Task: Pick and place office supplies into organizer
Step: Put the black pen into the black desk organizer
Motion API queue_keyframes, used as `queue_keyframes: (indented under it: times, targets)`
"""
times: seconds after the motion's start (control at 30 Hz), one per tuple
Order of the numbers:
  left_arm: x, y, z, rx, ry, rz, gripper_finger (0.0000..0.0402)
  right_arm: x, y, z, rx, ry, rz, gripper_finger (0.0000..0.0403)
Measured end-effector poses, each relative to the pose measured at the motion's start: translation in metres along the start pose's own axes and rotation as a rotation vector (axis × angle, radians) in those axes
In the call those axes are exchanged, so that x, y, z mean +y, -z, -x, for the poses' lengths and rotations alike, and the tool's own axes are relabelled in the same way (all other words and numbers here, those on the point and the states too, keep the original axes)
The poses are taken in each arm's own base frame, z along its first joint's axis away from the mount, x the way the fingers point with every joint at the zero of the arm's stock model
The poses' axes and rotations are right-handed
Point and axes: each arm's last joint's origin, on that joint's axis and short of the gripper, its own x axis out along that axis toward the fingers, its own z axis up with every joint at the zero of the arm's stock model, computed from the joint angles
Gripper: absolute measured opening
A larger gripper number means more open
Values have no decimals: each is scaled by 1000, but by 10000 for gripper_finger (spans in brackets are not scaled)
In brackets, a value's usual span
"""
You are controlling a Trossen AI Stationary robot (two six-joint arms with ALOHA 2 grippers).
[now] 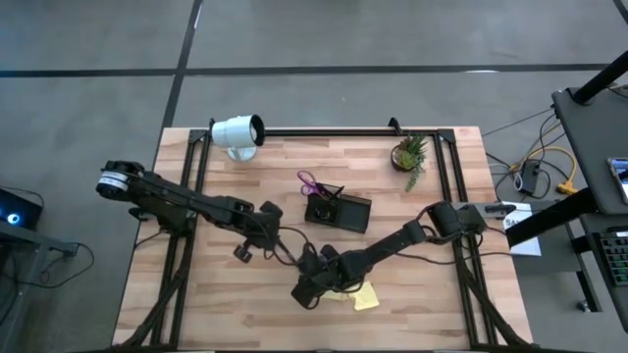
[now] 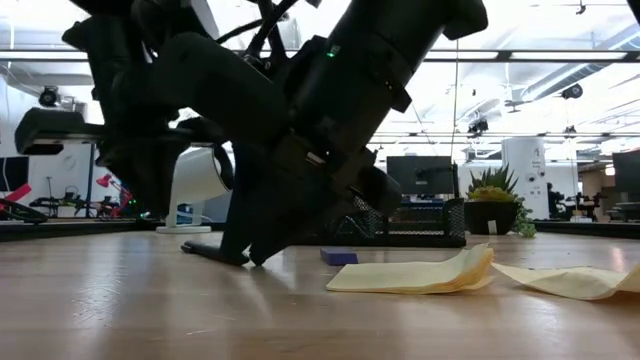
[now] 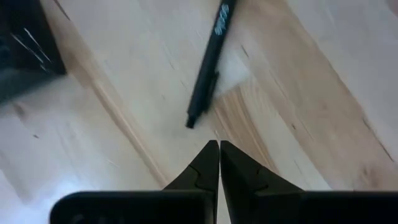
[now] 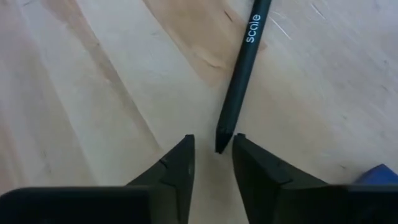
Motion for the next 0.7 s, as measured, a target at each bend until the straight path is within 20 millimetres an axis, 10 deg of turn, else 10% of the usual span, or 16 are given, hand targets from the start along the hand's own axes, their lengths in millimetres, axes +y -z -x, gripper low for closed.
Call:
queue_keyframes:
  times: [0.7]
  targets:
    - [2,5,-13,-99,-85,-35,0,-2,-3,-6,-21,26,106,76]
